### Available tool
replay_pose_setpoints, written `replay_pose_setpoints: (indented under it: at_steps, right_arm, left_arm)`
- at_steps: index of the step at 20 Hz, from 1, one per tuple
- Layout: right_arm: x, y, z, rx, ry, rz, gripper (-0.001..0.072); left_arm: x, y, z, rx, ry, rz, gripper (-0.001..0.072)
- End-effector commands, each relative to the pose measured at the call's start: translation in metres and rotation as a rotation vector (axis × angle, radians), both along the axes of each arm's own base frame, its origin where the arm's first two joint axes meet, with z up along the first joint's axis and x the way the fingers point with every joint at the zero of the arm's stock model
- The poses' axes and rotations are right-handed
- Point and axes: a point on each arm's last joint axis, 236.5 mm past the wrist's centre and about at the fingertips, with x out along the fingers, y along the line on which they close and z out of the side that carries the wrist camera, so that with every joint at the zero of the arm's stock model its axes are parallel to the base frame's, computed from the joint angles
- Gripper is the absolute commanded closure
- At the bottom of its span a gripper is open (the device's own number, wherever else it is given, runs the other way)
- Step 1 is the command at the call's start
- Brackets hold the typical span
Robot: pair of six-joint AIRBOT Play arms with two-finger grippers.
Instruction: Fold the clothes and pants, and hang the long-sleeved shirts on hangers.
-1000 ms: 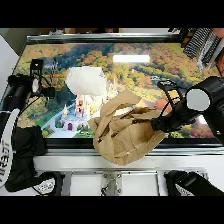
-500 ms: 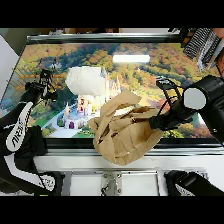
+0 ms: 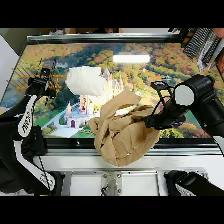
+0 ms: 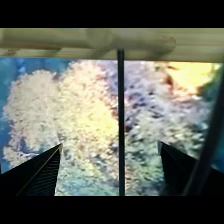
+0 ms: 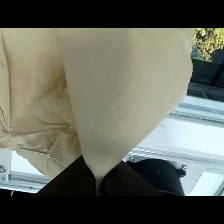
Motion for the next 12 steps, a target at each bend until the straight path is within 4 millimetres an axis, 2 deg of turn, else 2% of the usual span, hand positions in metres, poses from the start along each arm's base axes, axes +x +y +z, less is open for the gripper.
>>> replay_pose_setpoints:
  at_steps: [1,2,3,5,6,7,9,10,12]
  right_arm:
    - [-0.0008,0.0022,-0.001,0.006,0.008,0.003,0.0698]
    - [-0.0008,0.0022,-0.001,0.005,0.008,0.003,0.0698]
    - [-0.0009,0.0023,-0.001,0.006,0.008,0.003,0.0698]
    - [-0.0009,0.0023,-0.001,0.006,0.008,0.003,0.0698]
    - [-0.0009,0.0023,-0.001,0.006,0.008,0.003,0.0698]
    - [-0.0015,0.0033,-0.0009,0.01,0.011,0.004,0.0698]
    - [-0.0018,0.0038,-0.0007,0.013,0.011,0.005,0.0698]
    - [-0.0019,0.0038,-0.0007,0.013,0.012,0.005,0.0698]
    - [-0.0018,0.0038,-0.0007,0.013,0.011,0.005,0.0699]
  left_arm:
    - [-0.0036,0.001,-0.0078,-0.005,0.031,0.016,0.005]
    - [-0.0044,0.0011,-0.0078,-0.005,0.034,0.018,0.0209]
    - [-0.0051,0.0013,-0.0077,-0.005,0.036,0.019,0.0281]
    - [-0.0057,0.0014,-0.0078,-0.005,0.038,0.02,0.0294]
    - [-0.0073,0.0018,-0.008,-0.004,0.045,0.024,0.0518]
    - [-0.0076,0.0018,-0.0079,-0.004,0.045,0.025,0.0647]
    - [-0.0071,0.0018,-0.007,-0.004,0.043,0.024,0.0656]
    - [-0.0071,0.0019,-0.0065,-0.003,0.043,0.024,0.0693]
    - [-0.0065,0.002,-0.0032,-0.002,0.037,0.024,0.0694]
